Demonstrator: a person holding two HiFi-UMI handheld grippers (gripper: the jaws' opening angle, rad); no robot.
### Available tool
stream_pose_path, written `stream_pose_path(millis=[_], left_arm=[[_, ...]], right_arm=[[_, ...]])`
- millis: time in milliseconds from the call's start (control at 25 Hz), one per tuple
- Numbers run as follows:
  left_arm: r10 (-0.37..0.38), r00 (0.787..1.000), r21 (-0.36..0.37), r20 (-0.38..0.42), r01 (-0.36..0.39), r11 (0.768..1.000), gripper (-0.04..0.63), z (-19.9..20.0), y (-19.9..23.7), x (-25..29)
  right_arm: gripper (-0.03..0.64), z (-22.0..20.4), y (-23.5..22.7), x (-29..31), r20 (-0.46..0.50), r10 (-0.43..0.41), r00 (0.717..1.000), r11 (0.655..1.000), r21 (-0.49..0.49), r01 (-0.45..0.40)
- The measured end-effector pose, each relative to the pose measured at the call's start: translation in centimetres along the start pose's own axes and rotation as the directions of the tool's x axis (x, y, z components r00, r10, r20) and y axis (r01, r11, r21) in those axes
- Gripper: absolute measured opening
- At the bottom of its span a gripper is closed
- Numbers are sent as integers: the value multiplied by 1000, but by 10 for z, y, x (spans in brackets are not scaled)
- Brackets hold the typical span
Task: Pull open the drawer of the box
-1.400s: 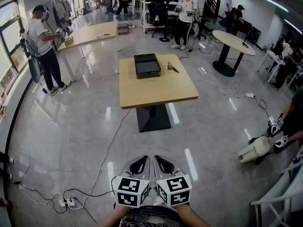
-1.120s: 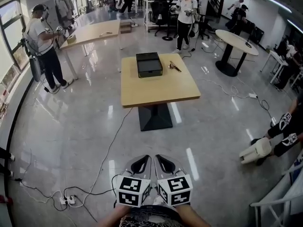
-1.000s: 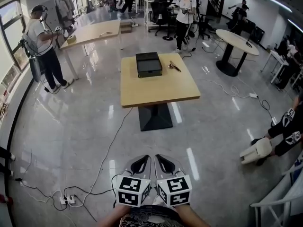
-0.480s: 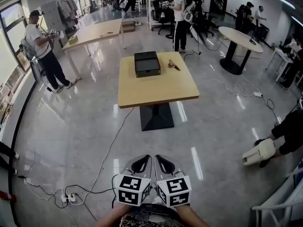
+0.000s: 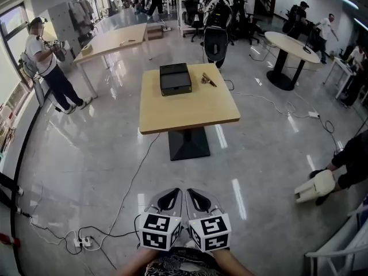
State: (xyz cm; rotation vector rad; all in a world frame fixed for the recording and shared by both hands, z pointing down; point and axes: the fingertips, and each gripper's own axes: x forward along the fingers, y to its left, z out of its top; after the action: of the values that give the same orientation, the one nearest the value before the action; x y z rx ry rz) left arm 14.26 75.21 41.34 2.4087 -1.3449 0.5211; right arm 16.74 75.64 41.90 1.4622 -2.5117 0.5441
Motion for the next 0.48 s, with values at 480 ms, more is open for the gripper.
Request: stream_pose_path(millis=[480], left_arm=[[-19,1000,-10,-5,19,1000,2,41,120,86]], right_arm=[[5,43,-14,148,-26,-15,1000,1000,-1,15]])
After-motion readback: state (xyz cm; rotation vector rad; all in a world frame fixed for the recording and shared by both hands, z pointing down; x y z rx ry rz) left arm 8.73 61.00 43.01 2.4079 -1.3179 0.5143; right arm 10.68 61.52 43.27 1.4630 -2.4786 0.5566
